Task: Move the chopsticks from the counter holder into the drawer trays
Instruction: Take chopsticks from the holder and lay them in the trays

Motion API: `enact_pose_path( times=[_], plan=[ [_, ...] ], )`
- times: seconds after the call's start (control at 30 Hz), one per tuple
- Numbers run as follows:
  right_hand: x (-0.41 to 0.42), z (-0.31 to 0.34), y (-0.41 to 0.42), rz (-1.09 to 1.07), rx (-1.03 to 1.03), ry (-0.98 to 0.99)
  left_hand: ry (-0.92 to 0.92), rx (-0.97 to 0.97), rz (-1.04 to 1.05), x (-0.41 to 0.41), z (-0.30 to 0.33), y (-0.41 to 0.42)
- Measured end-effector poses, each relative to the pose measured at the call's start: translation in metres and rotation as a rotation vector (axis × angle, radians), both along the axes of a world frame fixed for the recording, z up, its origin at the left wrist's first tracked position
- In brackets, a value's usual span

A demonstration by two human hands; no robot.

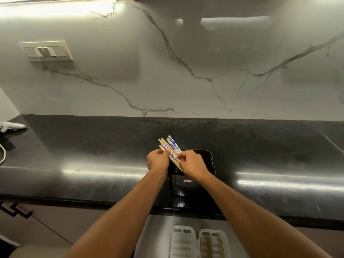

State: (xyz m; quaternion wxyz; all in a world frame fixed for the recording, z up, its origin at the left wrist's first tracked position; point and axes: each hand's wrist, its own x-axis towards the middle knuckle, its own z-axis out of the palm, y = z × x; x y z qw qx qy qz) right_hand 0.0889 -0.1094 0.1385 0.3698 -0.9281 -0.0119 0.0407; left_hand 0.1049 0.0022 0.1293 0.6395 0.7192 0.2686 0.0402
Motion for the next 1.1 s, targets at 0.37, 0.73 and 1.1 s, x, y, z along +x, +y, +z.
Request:
enact_pose_path(
  times=[0.37,0.73,1.1],
  plan=[
    [0.005,-0.006,-0.005,0.056,-0.055,0.019,-0.102,0.080,-0.025,-0.003,-0.003,0.001],
    [0.004,-0.002,-0.006,0.080,-0.162,-0.002,-0.200,0.046,-0.187,-0.009,0.005,-0.003],
    [0.004,-0.007,-0.003,0.110,-0.211,-0.013,-0.107,0.125,-0.014,-0.010,0.001,0.003]
  ],
)
